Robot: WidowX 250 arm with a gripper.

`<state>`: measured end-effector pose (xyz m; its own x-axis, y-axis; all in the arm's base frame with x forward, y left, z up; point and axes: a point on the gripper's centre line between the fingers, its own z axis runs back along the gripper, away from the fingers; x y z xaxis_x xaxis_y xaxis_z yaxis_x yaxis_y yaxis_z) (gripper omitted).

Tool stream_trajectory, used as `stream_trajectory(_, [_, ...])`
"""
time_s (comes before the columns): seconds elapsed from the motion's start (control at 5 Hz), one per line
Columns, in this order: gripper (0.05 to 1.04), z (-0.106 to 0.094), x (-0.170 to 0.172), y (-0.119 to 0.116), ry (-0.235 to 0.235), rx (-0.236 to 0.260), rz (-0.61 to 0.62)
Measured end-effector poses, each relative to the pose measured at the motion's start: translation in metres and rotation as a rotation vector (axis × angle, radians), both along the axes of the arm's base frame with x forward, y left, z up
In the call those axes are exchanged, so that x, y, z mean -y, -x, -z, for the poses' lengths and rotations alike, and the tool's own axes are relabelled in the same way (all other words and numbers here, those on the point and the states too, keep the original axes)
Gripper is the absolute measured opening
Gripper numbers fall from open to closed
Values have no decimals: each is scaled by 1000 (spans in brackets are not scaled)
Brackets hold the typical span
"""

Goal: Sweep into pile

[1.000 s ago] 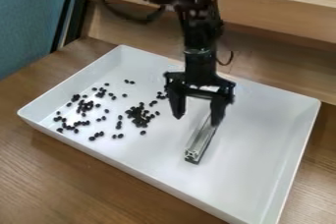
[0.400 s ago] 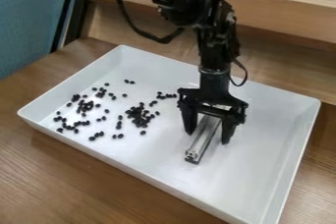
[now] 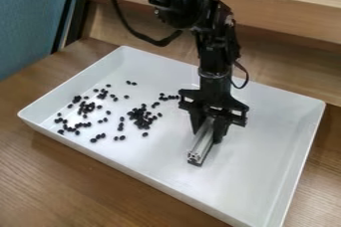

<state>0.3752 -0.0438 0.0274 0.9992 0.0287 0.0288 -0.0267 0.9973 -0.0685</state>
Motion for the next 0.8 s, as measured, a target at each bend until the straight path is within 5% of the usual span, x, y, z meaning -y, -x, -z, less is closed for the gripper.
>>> stream_trajectory(0.4, [399,1,-36,29,-16,-62,73])
stream_trajectory(0.8, [399,4,-78,41,-133,-63,95])
